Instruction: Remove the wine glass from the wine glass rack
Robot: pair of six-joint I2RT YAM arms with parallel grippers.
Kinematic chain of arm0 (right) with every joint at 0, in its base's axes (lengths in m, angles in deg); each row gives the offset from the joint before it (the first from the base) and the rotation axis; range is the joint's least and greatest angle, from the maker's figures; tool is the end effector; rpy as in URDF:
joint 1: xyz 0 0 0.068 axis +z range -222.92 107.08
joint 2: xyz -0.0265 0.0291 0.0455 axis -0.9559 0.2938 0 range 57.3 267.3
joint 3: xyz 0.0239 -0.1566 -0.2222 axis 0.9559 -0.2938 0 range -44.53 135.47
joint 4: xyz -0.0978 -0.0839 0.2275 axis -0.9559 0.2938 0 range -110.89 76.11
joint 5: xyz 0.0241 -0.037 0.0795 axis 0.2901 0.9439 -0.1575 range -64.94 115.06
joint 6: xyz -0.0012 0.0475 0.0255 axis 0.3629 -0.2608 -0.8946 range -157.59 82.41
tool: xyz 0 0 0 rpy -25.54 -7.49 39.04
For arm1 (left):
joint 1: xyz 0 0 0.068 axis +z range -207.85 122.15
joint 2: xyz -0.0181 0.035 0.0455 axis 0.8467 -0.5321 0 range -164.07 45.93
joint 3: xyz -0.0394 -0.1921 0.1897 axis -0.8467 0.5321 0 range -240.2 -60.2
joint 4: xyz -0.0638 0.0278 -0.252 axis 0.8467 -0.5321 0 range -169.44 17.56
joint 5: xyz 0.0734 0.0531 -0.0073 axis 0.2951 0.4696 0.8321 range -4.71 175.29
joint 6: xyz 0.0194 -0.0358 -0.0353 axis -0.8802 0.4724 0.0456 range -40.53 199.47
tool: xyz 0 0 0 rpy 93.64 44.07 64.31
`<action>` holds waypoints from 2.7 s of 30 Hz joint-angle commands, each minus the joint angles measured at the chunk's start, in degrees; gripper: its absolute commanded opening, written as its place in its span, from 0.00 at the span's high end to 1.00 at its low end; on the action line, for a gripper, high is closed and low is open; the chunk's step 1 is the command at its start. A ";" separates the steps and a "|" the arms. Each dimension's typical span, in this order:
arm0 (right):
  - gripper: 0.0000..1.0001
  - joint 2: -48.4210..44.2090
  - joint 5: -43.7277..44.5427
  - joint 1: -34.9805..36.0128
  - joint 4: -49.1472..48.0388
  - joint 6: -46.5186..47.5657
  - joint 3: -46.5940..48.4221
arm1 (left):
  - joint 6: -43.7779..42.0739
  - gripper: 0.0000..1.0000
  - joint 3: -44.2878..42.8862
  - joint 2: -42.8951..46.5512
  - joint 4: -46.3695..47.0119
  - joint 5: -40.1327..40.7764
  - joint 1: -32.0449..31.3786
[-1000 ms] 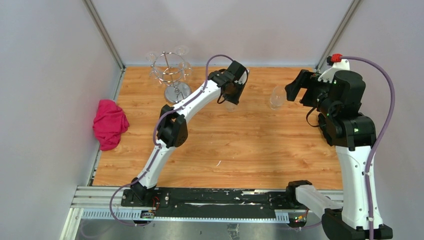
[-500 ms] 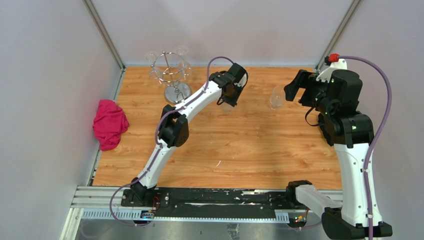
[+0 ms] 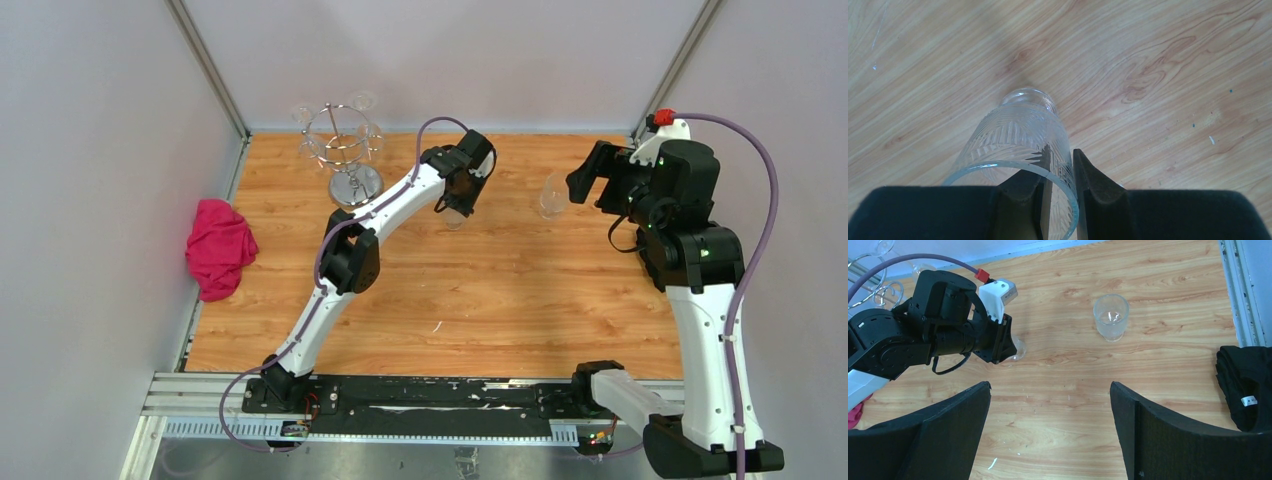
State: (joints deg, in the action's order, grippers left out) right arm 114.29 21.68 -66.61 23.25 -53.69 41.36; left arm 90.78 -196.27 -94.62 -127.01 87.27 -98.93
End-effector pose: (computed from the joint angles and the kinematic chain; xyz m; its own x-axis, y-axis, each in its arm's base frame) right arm 0.1662 0.0204 0.4770 -0.2971 0.2456 -0.9227 -0.0871 0.9553 0.2824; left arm 0.3997 -0.3468 0.2280 -0.7601 0.4025 -0.5102 0.5039 0.8607 -0.0718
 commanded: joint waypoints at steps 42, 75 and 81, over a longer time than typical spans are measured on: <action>0.05 0.28 -12.34 -0.96 -6.73 -4.43 -5.72 | 5.43 0.33 8.63 37.46 3.75 36.63 1.63; 0.05 2.20 -14.54 -0.95 -8.41 -5.40 -7.61 | 8.90 0.21 13.58 28.76 16.03 27.72 24.60; 0.06 2.08 -14.39 -0.95 -8.76 -5.26 -7.91 | 6.34 0.23 15.36 27.42 24.01 25.67 24.64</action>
State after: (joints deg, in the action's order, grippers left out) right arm 116.82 7.48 -66.74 15.54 -58.80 34.24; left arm 99.06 -180.81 -65.81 -109.96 115.00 -74.26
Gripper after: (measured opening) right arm 0.948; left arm 0.783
